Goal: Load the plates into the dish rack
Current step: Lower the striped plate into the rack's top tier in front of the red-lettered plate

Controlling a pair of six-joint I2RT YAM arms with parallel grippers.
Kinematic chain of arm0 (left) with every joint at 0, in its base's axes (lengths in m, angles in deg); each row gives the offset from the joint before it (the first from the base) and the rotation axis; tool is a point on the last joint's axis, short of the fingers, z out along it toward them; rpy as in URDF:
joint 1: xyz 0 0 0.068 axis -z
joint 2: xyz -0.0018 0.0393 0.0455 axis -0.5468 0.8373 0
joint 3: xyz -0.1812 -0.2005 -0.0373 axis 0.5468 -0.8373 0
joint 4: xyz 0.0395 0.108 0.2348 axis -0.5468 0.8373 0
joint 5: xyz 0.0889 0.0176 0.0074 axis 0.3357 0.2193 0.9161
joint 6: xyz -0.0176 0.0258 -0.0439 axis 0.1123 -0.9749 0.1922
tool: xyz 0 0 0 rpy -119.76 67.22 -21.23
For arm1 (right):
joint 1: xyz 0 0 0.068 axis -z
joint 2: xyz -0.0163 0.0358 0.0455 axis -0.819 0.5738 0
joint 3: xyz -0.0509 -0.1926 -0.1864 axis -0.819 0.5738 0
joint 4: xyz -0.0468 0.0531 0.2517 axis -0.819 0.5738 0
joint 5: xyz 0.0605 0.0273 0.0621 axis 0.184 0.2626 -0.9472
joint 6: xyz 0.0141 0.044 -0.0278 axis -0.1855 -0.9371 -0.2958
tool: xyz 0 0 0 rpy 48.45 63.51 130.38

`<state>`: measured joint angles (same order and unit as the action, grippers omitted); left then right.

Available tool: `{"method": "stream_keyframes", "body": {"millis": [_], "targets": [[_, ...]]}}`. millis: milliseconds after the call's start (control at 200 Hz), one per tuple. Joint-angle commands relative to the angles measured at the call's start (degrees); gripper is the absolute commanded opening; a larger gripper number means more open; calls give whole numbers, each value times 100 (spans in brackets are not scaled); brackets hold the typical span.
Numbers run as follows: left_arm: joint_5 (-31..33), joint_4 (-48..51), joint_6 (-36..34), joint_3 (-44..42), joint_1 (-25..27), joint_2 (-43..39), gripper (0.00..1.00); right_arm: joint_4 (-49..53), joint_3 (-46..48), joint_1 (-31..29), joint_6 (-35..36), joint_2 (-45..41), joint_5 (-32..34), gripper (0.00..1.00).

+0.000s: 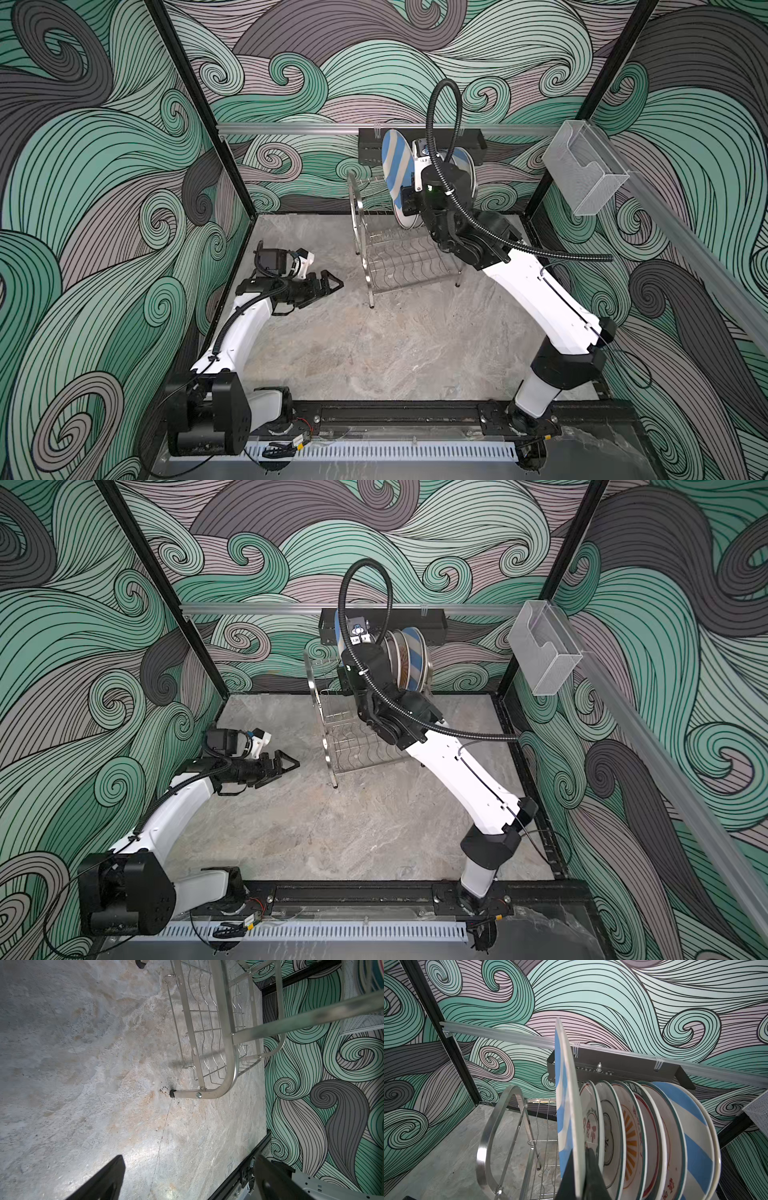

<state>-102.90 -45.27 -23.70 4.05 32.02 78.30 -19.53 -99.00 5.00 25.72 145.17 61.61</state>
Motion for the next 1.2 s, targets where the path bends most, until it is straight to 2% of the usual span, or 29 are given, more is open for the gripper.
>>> {"method": "stream_keyframes", "body": {"millis": [0, 395, 1191], "targets": [[36, 56, -99, 15, -37, -108, 98, -442, -141, -39, -79, 103, 295, 0], [63, 63, -106, 19, -37, -116, 99, -460, -88, 22, -216, 395, 512, 0], [220, 91, -117, 15, -37, -259, 99, -401, 656, 303, -986, 244, -83, 0]]}}
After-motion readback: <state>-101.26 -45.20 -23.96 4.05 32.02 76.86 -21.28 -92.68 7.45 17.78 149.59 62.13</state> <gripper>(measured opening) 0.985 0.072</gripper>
